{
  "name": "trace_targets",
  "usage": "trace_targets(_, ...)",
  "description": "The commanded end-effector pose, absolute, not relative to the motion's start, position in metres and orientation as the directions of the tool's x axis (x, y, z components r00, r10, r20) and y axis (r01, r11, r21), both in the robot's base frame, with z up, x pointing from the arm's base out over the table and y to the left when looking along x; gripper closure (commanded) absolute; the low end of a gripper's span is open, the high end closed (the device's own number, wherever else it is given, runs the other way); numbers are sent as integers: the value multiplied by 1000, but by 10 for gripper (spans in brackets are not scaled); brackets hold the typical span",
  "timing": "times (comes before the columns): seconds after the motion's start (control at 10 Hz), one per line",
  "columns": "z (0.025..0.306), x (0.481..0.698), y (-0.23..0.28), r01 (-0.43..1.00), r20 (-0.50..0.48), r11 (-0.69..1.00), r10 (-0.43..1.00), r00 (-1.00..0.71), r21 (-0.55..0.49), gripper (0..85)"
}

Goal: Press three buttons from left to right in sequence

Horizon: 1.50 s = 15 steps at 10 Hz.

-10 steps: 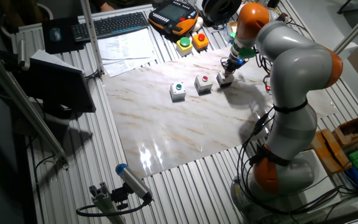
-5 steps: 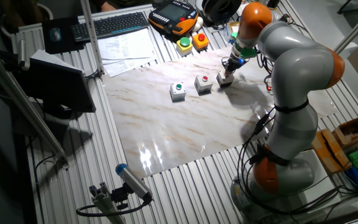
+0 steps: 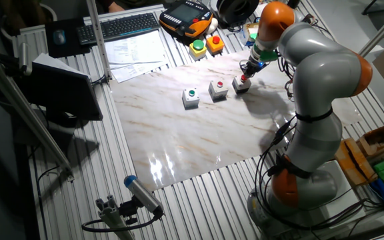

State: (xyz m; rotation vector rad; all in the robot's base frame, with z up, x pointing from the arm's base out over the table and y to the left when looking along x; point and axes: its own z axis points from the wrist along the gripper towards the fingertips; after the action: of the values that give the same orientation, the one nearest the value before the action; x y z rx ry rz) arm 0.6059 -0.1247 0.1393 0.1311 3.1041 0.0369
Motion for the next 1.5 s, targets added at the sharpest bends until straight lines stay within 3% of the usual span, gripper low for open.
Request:
trace_targets(0.0,135,609,-126,91,-33,995,92,-995,28,843)
trace_targets(1.4,114,618,-127,117,-29,992,118,-993,41,843)
